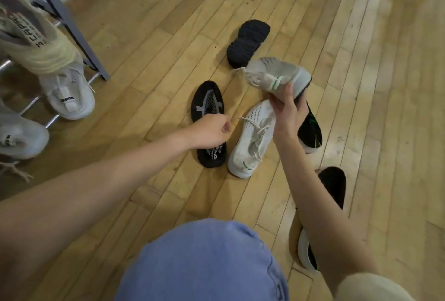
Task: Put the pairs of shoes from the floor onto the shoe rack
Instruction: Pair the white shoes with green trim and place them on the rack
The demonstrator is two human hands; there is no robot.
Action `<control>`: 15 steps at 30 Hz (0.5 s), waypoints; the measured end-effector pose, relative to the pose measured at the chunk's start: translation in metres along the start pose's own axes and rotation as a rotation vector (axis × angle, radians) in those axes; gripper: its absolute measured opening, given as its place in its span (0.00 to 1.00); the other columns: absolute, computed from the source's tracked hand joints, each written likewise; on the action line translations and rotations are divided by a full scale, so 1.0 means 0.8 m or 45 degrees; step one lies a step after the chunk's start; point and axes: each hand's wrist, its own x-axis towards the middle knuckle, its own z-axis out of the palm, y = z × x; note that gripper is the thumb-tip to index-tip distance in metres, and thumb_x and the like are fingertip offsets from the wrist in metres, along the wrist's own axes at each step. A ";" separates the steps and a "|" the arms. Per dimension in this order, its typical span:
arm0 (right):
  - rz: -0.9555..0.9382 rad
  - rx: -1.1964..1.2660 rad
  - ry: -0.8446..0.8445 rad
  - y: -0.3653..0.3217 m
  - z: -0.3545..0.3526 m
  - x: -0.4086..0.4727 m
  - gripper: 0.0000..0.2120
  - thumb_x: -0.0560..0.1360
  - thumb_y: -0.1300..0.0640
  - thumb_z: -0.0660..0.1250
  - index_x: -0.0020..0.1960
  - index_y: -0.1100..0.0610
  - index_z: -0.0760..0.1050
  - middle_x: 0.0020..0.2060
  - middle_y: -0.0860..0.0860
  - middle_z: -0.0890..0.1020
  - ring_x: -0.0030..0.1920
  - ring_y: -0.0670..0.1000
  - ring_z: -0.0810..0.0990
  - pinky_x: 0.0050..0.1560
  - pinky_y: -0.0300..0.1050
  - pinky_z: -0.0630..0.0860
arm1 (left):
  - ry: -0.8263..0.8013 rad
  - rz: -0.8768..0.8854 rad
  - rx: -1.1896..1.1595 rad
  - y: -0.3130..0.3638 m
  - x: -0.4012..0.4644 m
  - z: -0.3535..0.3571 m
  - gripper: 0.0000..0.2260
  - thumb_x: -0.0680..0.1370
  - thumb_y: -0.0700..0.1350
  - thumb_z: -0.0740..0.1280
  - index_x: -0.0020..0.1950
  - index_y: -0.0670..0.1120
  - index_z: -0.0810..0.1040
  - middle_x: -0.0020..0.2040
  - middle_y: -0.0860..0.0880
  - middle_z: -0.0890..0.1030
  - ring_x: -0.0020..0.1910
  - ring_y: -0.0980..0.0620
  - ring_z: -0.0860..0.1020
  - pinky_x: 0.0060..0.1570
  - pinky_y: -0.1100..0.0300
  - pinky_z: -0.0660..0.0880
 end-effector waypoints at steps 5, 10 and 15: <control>0.326 0.248 0.035 0.020 -0.061 -0.036 0.21 0.79 0.52 0.65 0.68 0.60 0.69 0.60 0.59 0.79 0.57 0.61 0.82 0.62 0.57 0.77 | -0.078 -0.001 0.105 -0.005 0.005 0.029 0.10 0.79 0.43 0.62 0.59 0.42 0.76 0.46 0.50 0.77 0.47 0.51 0.76 0.47 0.59 0.72; 0.515 -0.130 0.012 0.009 -0.082 -0.040 0.15 0.73 0.48 0.72 0.53 0.57 0.78 0.51 0.54 0.83 0.52 0.56 0.83 0.51 0.54 0.82 | 0.028 -0.123 -0.130 -0.017 0.004 0.033 0.09 0.79 0.40 0.60 0.55 0.40 0.77 0.46 0.43 0.83 0.44 0.49 0.82 0.49 0.53 0.80; 0.551 -0.254 0.069 -0.003 -0.068 -0.029 0.03 0.75 0.61 0.68 0.44 0.60 0.75 0.46 0.56 0.79 0.51 0.56 0.80 0.50 0.55 0.81 | 0.063 -0.153 -0.188 -0.015 0.002 0.056 0.13 0.80 0.40 0.60 0.62 0.39 0.77 0.53 0.44 0.83 0.49 0.50 0.82 0.52 0.57 0.79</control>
